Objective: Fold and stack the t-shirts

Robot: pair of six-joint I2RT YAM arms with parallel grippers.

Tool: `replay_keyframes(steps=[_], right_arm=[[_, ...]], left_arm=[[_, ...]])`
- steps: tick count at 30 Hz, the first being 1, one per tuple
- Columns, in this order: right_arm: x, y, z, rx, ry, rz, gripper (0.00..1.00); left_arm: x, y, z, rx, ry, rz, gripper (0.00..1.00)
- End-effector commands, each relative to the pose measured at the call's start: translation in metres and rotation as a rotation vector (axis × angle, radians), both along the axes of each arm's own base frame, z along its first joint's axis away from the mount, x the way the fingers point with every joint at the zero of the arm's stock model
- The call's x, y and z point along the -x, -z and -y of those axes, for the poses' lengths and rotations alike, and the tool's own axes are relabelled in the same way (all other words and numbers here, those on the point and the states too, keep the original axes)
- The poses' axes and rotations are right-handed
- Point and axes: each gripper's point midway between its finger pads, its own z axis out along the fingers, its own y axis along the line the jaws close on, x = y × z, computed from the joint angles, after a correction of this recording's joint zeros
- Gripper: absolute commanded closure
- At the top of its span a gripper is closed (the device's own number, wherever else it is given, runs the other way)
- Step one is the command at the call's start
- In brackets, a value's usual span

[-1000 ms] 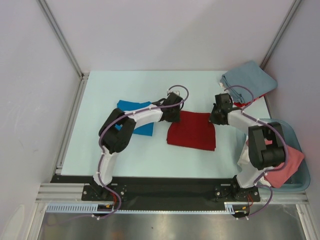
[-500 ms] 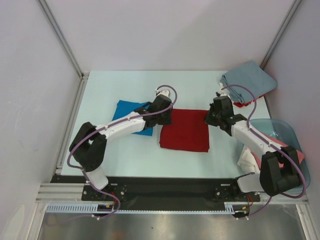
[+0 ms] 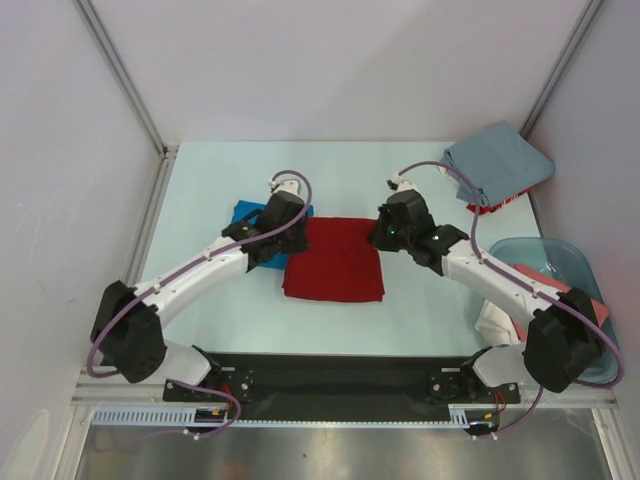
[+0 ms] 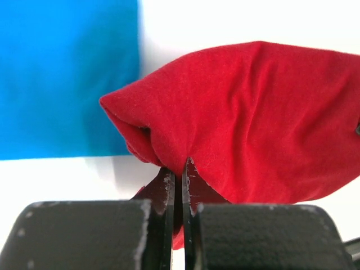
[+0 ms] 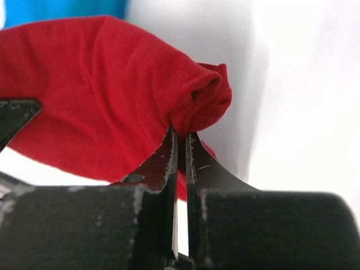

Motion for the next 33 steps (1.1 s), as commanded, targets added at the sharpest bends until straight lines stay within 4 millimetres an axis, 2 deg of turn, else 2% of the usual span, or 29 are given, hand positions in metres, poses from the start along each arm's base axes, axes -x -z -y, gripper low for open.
replay_keyframes(steps=[1,2,3,4,5,6,7,8,9,10,11,12,13,14,15,16,17,18,19,20,22,23,24,25,33], right_arm=[[-0.016,-0.039,-0.037,-0.055,-0.022,0.078,1.00],[-0.014,-0.044,-0.050,-0.058,-0.044,0.086,1.00],[-0.016,-0.036,-0.059,-0.042,-0.054,0.068,1.00],[-0.021,-0.051,-0.071,-0.061,-0.065,0.095,1.00],[-0.023,-0.051,-0.079,-0.059,-0.075,0.094,1.00],[-0.020,-0.051,-0.091,-0.053,-0.096,0.091,1.00],[-0.024,-0.043,-0.102,-0.041,-0.106,0.074,1.00],[-0.028,-0.055,-0.113,-0.058,-0.117,0.093,1.00],[-0.026,-0.058,-0.125,-0.060,-0.132,0.098,1.00],[-0.029,-0.047,-0.134,-0.046,-0.140,0.081,1.00],[-0.035,-0.058,-0.144,-0.064,-0.144,0.101,1.00],[-0.035,-0.057,-0.153,-0.066,-0.157,0.100,1.00],[-0.038,-0.045,-0.160,-0.053,-0.162,0.080,1.00],[-0.042,-0.045,-0.166,-0.055,-0.163,0.079,1.00],[-0.047,-0.055,-0.173,-0.070,-0.167,0.093,1.00],[-0.050,-0.056,-0.179,-0.074,-0.170,0.092,1.00],[-0.053,-0.043,-0.184,-0.061,-0.172,0.069,1.00],[-0.057,-0.041,-0.192,-0.065,-0.184,0.059,1.00],[-0.058,-0.049,-0.194,-0.073,-0.184,0.068,1.00],[-0.060,-0.040,-0.197,-0.059,-0.190,0.052,1.00],[-0.064,-0.040,-0.203,-0.062,-0.197,0.051,1.00],[-0.065,-0.040,-0.205,-0.061,-0.199,0.050,1.00],[-0.066,-0.031,-0.206,-0.048,-0.200,0.036,1.00],[-0.068,-0.033,-0.208,-0.053,-0.198,0.042,1.00],[-0.087,-0.023,-0.204,-0.022,-0.174,0.034,1.00]], left_arm=[[-0.003,-0.019,-0.037,-0.022,-0.041,0.041,1.00],[-0.005,-0.024,-0.053,-0.011,-0.073,0.046,1.00],[-0.007,-0.026,-0.062,-0.003,-0.085,0.048,0.99],[-0.008,-0.030,-0.069,0.006,-0.081,0.053,1.00],[-0.014,-0.035,-0.088,0.012,-0.125,0.066,0.99],[-0.017,-0.038,-0.097,0.008,-0.136,0.069,1.00],[-0.019,-0.039,-0.107,-0.003,-0.148,0.065,1.00],[-0.027,-0.045,-0.122,-0.006,-0.183,0.069,0.99],[-0.027,-0.045,-0.130,-0.018,-0.196,0.053,0.99],[-0.030,-0.047,-0.137,-0.027,-0.203,0.055,1.00],[-0.036,-0.053,-0.149,-0.023,-0.232,0.063,1.00],[-0.040,-0.052,-0.154,-0.023,-0.241,0.059,1.00],[-0.043,-0.052,-0.159,-0.022,-0.250,0.058,1.00],[-0.050,-0.058,-0.169,-0.015,-0.279,0.067,1.00],[-0.055,-0.051,-0.172,-0.018,-0.286,0.044,1.00],[-0.058,-0.049,-0.176,-0.024,-0.293,0.027,0.99],[-0.064,-0.055,-0.181,-0.021,-0.302,0.036,1.00],[-0.071,-0.050,-0.183,-0.025,-0.296,0.008,0.99],[-0.070,-0.043,-0.182,-0.029,-0.291,-0.017,1.00],[-0.075,-0.044,-0.184,-0.032,-0.294,-0.018,0.99],[-0.080,-0.037,-0.188,-0.049,-0.304,-0.034,1.00],[-0.084,-0.037,-0.189,-0.047,-0.309,-0.029,0.99],[-0.086,-0.035,-0.189,-0.044,-0.311,-0.029,1.00],[-0.089,-0.028,-0.189,-0.037,-0.311,-0.047,0.99],[-0.123,-0.018,-0.194,-0.043,-0.329,-0.047,0.99]])
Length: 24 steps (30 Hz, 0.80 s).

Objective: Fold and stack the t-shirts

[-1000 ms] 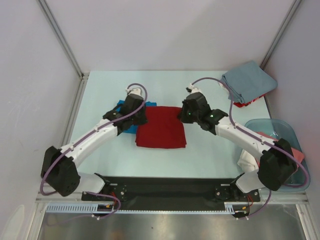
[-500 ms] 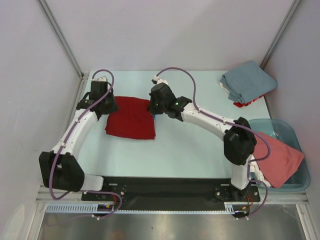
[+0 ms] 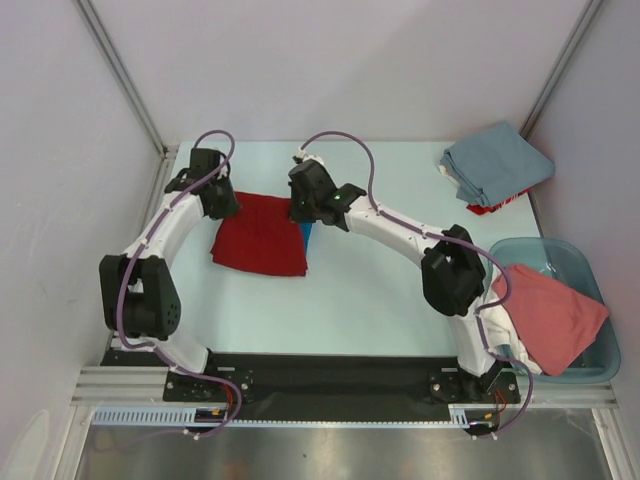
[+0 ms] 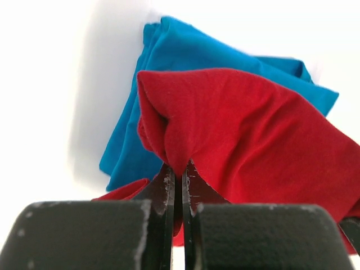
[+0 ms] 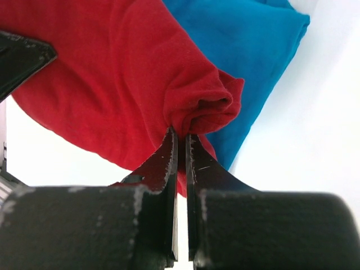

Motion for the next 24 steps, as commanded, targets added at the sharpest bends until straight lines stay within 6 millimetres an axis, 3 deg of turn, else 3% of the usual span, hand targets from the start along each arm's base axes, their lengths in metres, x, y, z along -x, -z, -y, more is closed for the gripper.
replay_keyframes(steps=[1,2,3,5,7,8,9,10,11,12,14,17,18,20,22,23,24], right_arm=[[-0.019,-0.015,-0.001,-0.021,0.015,0.033,1.00],[-0.022,-0.015,-0.001,-0.022,0.018,0.035,1.00],[-0.028,-0.012,0.004,-0.017,0.033,0.031,1.00],[-0.037,-0.004,0.007,-0.010,0.040,0.034,1.00],[-0.050,0.003,0.014,-0.006,0.060,0.040,0.99],[-0.057,0.016,0.018,0.010,0.072,0.026,0.96],[-0.063,0.023,0.021,0.011,0.082,0.017,0.89],[-0.072,0.028,0.028,0.012,0.097,0.011,0.77],[-0.076,0.037,0.031,0.020,0.110,0.008,0.49],[-0.081,0.039,0.037,0.024,0.138,0.005,0.35],[-0.086,0.039,0.045,0.019,0.152,0.014,0.28],[-0.080,0.029,0.045,0.006,0.123,0.032,0.27],[-0.076,0.018,0.046,-0.008,0.116,0.046,0.28],[-0.066,0.022,0.049,-0.005,0.102,0.029,0.28],[-0.056,0.009,0.053,-0.013,0.097,0.038,0.28],[-0.047,0.023,0.062,0.010,0.095,0.021,0.28],[-0.043,0.021,0.066,0.006,0.093,0.027,0.28]], left_arm=[[-0.033,-0.021,-0.003,-0.006,0.010,0.089,1.00],[-0.040,-0.024,-0.004,-0.009,0.007,0.100,1.00],[-0.045,-0.013,-0.005,-0.016,0.007,0.070,0.99],[-0.055,-0.010,-0.008,-0.025,-0.007,0.067,0.99],[-0.065,0.012,-0.015,-0.020,-0.033,0.036,0.89],[-0.070,0.018,-0.014,-0.008,-0.031,0.028,0.81],[-0.073,0.025,-0.013,0.009,-0.025,0.018,0.58],[-0.074,0.040,-0.015,0.006,-0.036,-0.014,0.47],[-0.075,0.043,-0.019,-0.006,-0.050,-0.019,0.36],[-0.074,0.046,-0.022,-0.019,-0.063,-0.025,0.22],[-0.070,0.046,-0.030,-0.051,-0.102,-0.013,0.14],[-0.061,0.030,-0.033,-0.046,-0.133,0.050,0.10],[-0.058,0.025,-0.031,-0.032,-0.131,0.070,0.10],[-0.045,0.012,-0.029,-0.028,-0.133,0.102,0.10],[-0.035,0.003,-0.025,-0.038,-0.126,0.119,0.09],[-0.026,-0.006,-0.026,-0.061,-0.133,0.138,0.09],[-0.021,-0.010,-0.023,-0.075,-0.114,0.149,0.09]])
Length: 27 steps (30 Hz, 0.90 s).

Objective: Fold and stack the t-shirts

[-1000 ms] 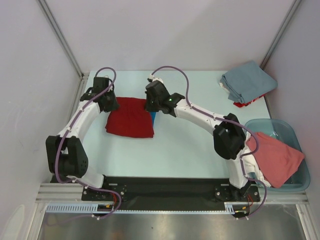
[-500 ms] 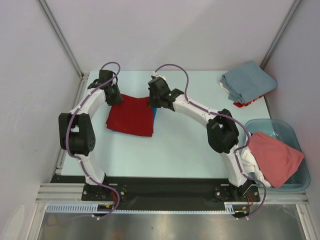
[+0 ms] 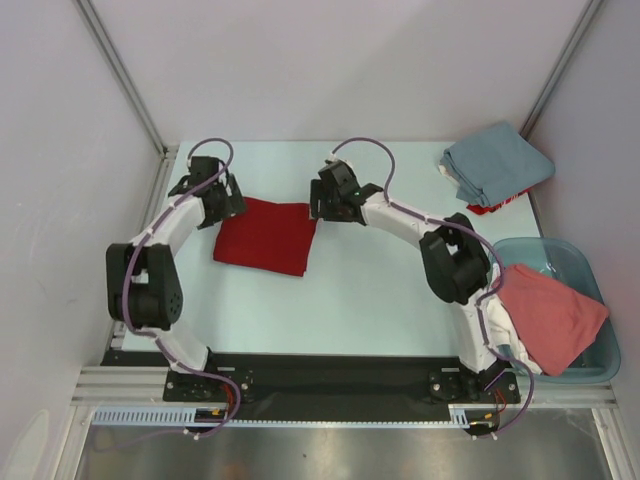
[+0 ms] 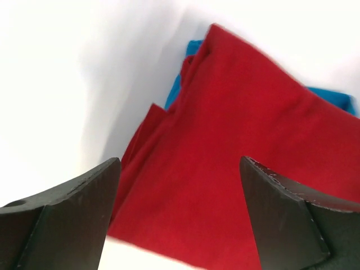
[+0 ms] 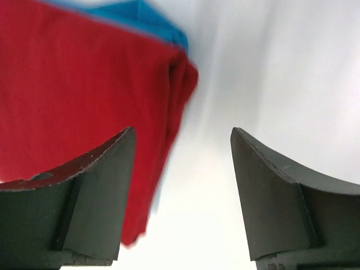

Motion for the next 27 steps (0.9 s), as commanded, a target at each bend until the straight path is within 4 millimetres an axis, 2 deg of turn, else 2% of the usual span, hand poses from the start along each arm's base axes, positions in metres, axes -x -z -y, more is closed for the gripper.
replay_keyframes(steps=[1,2,3,4,5,6,7,8,9,10,11,12,13,14,15,16,17,18,19,20,22,23,24,25,26,27], right_arm=[[0.016,-0.062,0.006,-0.077,-0.033,0.116,0.29],[0.018,-0.066,0.006,-0.111,-0.051,0.126,0.33],[0.029,-0.045,0.019,-0.099,-0.057,0.085,0.34],[0.034,-0.059,0.023,-0.128,-0.066,0.102,0.35],[0.036,-0.061,0.029,-0.128,-0.069,0.113,0.35],[0.046,-0.046,0.039,-0.104,-0.070,0.089,0.35],[0.049,-0.046,0.048,-0.098,-0.064,0.091,0.35],[0.053,-0.057,0.055,-0.105,-0.065,0.118,0.35],[0.063,-0.044,0.067,-0.087,-0.061,0.097,0.35],[0.066,-0.041,0.078,-0.080,-0.045,0.097,0.35],[0.067,-0.057,0.086,-0.101,-0.032,0.138,0.36],[0.070,-0.056,0.095,-0.096,-0.018,0.144,0.35],[0.074,-0.044,0.112,-0.080,0.009,0.130,0.36],[0.076,-0.052,0.121,-0.091,0.022,0.150,0.36],[0.079,-0.051,0.129,-0.091,0.033,0.151,0.36],[0.084,-0.041,0.140,-0.077,0.050,0.136,0.36],[0.086,-0.038,0.150,-0.072,0.068,0.135,0.36],[0.088,-0.047,0.156,-0.079,0.074,0.161,0.36],[0.090,-0.047,0.162,-0.075,0.082,0.168,0.36],[0.096,-0.040,0.169,-0.061,0.086,0.165,0.36],[0.099,-0.045,0.180,-0.057,0.100,0.195,0.36],[0.103,-0.040,0.186,-0.046,0.104,0.189,0.36],[0.104,-0.039,0.192,-0.042,0.116,0.191,0.36],[0.107,-0.044,0.195,-0.047,0.121,0.207,0.36],[0.110,-0.038,0.199,-0.046,0.127,0.201,0.36],[0.112,-0.039,0.201,-0.054,0.133,0.208,0.36]], left_arm=[[0.004,-0.057,0.016,-0.039,0.037,0.173,0.08],[0.010,-0.055,0.017,-0.065,0.042,0.166,0.06],[0.013,-0.063,0.021,-0.077,0.051,0.181,0.05],[0.019,-0.062,0.033,-0.081,0.084,0.169,0.05],[0.023,-0.063,0.040,-0.082,0.104,0.168,0.05],[0.026,-0.063,0.048,-0.080,0.126,0.169,0.05],[0.029,-0.069,0.069,-0.068,0.177,0.194,0.05],[0.033,-0.069,0.081,-0.059,0.212,0.199,0.05],[0.037,-0.070,0.097,-0.034,0.252,0.207,0.05],[0.041,-0.074,0.125,0.000,0.324,0.229,0.05],[0.045,-0.072,0.142,0.031,0.370,0.231,0.06],[0.048,-0.071,0.157,0.065,0.398,0.228,0.06],[0.055,-0.065,0.181,0.101,0.460,0.212,0.07],[0.054,-0.065,0.195,0.116,0.486,0.219,0.08],[0.056,-0.061,0.207,0.123,0.506,0.208,0.08],[0.059,-0.066,0.228,0.130,0.550,0.218,0.09],[0.060,-0.047,0.241,0.119,0.577,0.175,0.09],[0.061,-0.043,0.253,0.111,0.613,0.169,0.09],[0.068,-0.033,0.271,0.102,0.655,0.147,0.10],[0.065,-0.020,0.282,0.090,0.671,0.116,0.12],[0.067,-0.005,0.295,0.089,0.690,0.071,0.15],[0.063,-0.005,0.301,0.105,0.694,0.072,0.16],[0.061,0.010,0.304,0.103,0.691,0.044,0.16],[0.060,0.014,0.306,0.102,0.692,0.037,0.15],[0.055,0.015,0.308,0.096,0.687,0.039,0.15],[0.053,0.025,0.308,0.083,0.685,0.016,0.16]])
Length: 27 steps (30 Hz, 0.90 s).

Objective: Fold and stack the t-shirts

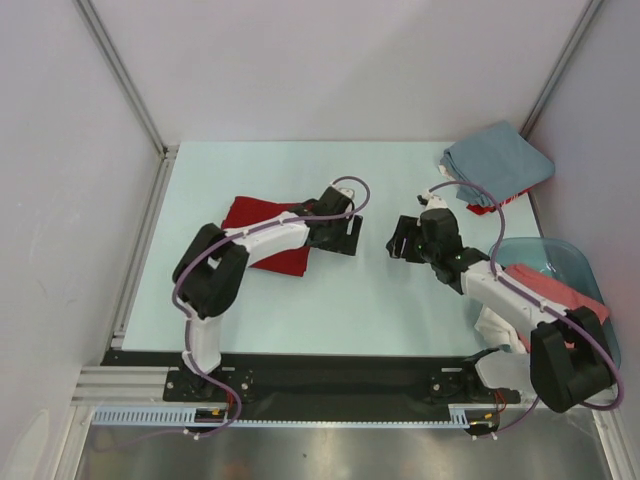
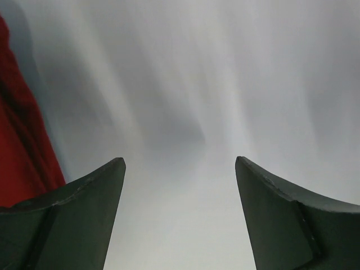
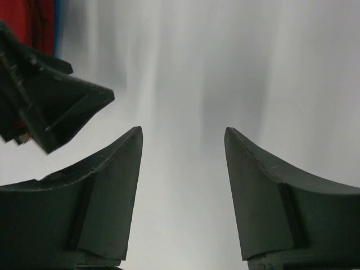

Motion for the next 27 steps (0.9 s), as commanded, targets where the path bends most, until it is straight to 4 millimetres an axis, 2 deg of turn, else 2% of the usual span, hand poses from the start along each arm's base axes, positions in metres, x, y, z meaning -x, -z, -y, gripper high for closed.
replay_keyframes(steps=[1,3,4,8,11,13,14,15,16,17,18,19,20,21,23,24,27], right_arm=[[-0.004,-0.021,0.007,-0.020,0.011,0.110,0.36],[-0.001,-0.018,0.009,-0.022,0.015,0.111,0.36],[0.000,-0.020,0.010,-0.025,0.015,0.118,0.36],[0.003,-0.019,0.012,-0.020,0.015,0.103,0.36],[0.004,-0.020,0.014,-0.026,0.022,0.109,0.36],[0.005,-0.018,0.016,-0.029,0.025,0.108,0.35],[0.005,-0.018,0.016,-0.034,0.029,0.106,0.35],[0.006,-0.017,0.016,-0.037,0.024,0.104,0.35],[0.006,-0.018,0.016,-0.039,0.025,0.104,0.36],[0.006,-0.016,0.017,-0.036,0.027,0.102,0.35],[0.006,-0.017,0.017,-0.039,0.025,0.104,0.35],[0.007,-0.016,0.017,-0.040,0.022,0.102,0.35],[0.008,-0.015,0.017,-0.042,0.026,0.098,0.35],[0.008,-0.013,0.018,-0.044,0.024,0.094,0.35],[0.009,-0.011,0.018,-0.045,0.026,0.090,0.35],[0.010,-0.009,0.019,-0.045,0.028,0.087,0.35],[0.014,-0.005,0.019,-0.046,0.027,0.080,0.35]], left_arm=[[-0.025,-0.012,0.011,0.032,-0.030,0.027,0.15],[-0.029,0.003,0.009,-0.001,-0.042,0.008,0.16],[-0.031,0.003,0.007,-0.015,-0.052,0.002,0.16],[-0.037,0.020,-0.015,-0.080,-0.114,-0.011,0.17],[-0.040,0.028,-0.038,-0.103,-0.158,-0.020,0.16],[-0.038,0.038,-0.062,-0.124,-0.196,-0.039,0.16],[-0.041,0.035,-0.070,-0.116,-0.210,-0.029,0.16],[-0.047,0.036,-0.088,-0.115,-0.247,-0.032,0.16],[-0.041,0.044,-0.100,-0.119,-0.259,-0.057,0.16],[-0.043,0.038,-0.109,-0.103,-0.265,-0.045,0.16],[-0.053,0.037,-0.129,-0.084,-0.310,-0.038,0.16],[-0.046,0.043,-0.145,-0.090,-0.332,-0.058,0.16],[-0.048,0.042,-0.159,-0.087,-0.356,-0.056,0.16],[-0.056,0.034,-0.184,-0.067,-0.413,-0.037,0.16],[-0.051,0.035,-0.212,-0.067,-0.462,-0.040,0.16],[-0.055,0.027,-0.236,-0.059,-0.517,-0.021,0.16],[-0.051,0.024,-0.271,-0.056,-0.587,-0.014,0.15]])
